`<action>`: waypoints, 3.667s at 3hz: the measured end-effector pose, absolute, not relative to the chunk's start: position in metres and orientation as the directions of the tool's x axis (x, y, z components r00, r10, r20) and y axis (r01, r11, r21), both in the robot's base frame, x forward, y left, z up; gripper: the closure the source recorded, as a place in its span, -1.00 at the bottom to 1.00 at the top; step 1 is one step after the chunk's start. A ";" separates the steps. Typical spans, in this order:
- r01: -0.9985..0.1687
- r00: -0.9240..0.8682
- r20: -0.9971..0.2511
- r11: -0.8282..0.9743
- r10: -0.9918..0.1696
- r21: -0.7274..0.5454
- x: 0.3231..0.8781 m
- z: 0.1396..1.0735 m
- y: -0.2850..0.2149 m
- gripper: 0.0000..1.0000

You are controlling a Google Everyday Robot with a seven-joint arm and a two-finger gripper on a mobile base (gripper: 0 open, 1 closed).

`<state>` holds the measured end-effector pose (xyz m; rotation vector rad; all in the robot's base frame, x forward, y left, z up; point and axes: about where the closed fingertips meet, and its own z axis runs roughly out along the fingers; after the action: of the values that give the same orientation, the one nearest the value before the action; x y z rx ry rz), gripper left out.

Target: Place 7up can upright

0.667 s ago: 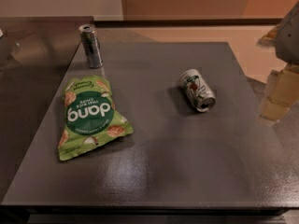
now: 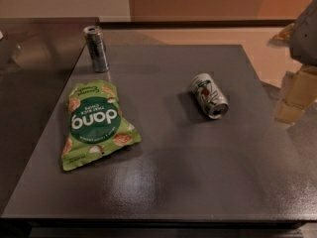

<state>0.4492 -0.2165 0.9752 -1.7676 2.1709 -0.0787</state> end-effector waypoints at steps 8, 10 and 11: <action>-0.510 0.785 0.120 -0.744 -0.608 -0.433 0.539 0.961 -0.150 -1.00; -0.454 0.822 0.169 -0.804 -0.544 -0.384 0.549 0.959 -0.152 -1.00; -0.371 0.882 0.170 -0.869 -0.440 -0.329 0.551 0.944 -0.151 -1.00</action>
Offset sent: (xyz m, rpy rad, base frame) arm 0.0742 0.0205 -0.0263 0.0246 -0.1179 0.4572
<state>0.5508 -0.1507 0.9437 -2.7636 0.6092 -0.3471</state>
